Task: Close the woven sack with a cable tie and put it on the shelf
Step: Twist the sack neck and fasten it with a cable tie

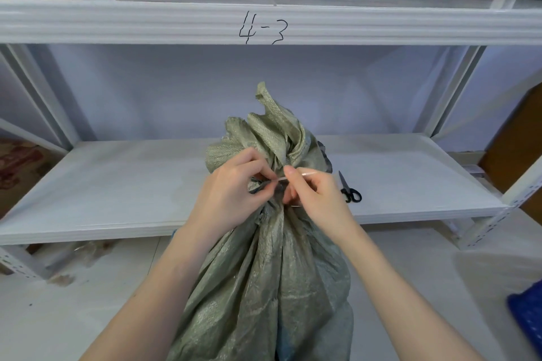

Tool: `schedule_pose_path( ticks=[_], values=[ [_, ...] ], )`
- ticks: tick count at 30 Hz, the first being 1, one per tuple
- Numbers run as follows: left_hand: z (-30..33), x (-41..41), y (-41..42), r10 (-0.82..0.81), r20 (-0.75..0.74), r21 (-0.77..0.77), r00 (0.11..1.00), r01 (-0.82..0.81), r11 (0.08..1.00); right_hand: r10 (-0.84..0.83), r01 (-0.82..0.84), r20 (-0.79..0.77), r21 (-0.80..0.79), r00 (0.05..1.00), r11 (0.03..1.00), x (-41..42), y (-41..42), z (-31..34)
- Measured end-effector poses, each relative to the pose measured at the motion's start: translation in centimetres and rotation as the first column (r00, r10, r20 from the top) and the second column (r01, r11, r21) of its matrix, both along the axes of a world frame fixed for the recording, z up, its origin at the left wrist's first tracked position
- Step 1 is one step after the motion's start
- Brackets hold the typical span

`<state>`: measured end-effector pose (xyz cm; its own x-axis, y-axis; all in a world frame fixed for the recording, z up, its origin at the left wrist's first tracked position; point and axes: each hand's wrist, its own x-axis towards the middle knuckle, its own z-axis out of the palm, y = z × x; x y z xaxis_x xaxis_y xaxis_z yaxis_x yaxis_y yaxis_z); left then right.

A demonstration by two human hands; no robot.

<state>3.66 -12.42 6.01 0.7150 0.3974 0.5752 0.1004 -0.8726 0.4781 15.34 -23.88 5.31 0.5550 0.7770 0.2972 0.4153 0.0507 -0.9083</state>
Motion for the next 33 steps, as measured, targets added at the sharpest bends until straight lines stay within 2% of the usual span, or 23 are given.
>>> schedule_pose_path(
  ticks=[4, 10, 25, 28, 31, 33],
  values=[
    [0.05, -0.02, -0.08, -0.014, -0.015, 0.009, 1.000, 0.014, 1.000, 0.050, -0.041, 0.086, -0.099, 0.995, 0.994, -0.24, 0.17, -0.39],
    [-0.15, -0.12, 0.42, -0.060, -0.040, -0.044, 0.997, 0.058, 0.997, 0.092, -0.085, 0.109, -0.065, 0.990, 0.994, -0.05, 0.07, -0.55],
    [-0.50, 0.08, 0.26, -0.037, -0.036, 0.034, 0.999, 0.038, 0.999, 0.046, -0.033, 0.155, -0.081, 0.987, 0.996, -0.23, -0.19, -0.43],
    [-0.52, 0.06, 0.31, -0.013, -0.039, 0.043, 0.999, 0.015, 0.999, 0.037, -0.031, 0.095, -0.071, 0.995, 0.997, 0.23, 0.08, -0.82],
    [-0.53, -0.03, 0.64, -0.013, -0.028, 0.027, 1.000, 0.014, 1.000, 0.080, -0.087, -0.101, -0.071, 0.992, 0.994, 0.35, 0.10, -0.69],
    [-0.54, -0.04, 0.68, -0.010, -0.018, 0.014, 1.000, 0.010, 1.000, 0.080, -0.091, -0.168, -0.055, 0.982, 0.994, 0.16, -0.01, -0.40]
  ],
)
